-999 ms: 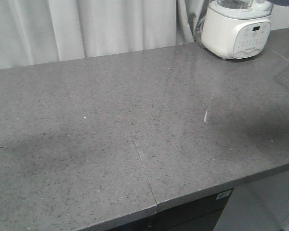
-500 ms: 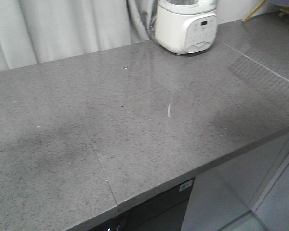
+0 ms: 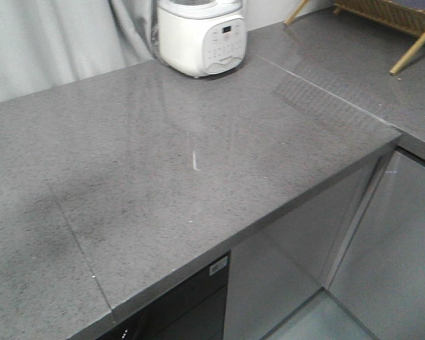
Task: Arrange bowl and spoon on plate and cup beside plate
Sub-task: 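Turn the base away from the counter holding spoon and bowl, then drive the base toward the counter with the pale blue plate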
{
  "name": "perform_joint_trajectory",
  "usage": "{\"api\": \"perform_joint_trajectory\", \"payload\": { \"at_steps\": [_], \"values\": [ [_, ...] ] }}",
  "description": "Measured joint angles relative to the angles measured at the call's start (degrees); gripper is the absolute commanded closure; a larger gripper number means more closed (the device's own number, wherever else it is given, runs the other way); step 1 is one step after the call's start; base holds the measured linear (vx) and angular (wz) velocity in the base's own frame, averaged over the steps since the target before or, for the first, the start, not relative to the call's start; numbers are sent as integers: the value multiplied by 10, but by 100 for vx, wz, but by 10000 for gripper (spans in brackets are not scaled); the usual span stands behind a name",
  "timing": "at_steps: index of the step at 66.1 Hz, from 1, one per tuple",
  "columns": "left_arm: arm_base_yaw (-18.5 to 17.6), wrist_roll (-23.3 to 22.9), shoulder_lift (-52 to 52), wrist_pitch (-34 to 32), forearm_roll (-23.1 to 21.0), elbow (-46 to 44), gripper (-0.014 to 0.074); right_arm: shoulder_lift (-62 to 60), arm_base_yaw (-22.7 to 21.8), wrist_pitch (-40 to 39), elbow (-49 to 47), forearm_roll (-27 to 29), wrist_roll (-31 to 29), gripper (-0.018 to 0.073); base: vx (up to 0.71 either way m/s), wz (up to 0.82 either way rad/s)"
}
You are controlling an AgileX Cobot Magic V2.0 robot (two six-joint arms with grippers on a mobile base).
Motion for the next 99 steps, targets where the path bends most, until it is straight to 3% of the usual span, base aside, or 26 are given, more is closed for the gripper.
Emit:
{"api": "perform_joint_trajectory", "payload": {
  "at_steps": [99],
  "values": [
    [0, 0, 0, 0, 0, 0, 603, 0, 0, 0, 0, 0, -1, 565, -2, -30]
  ]
}}
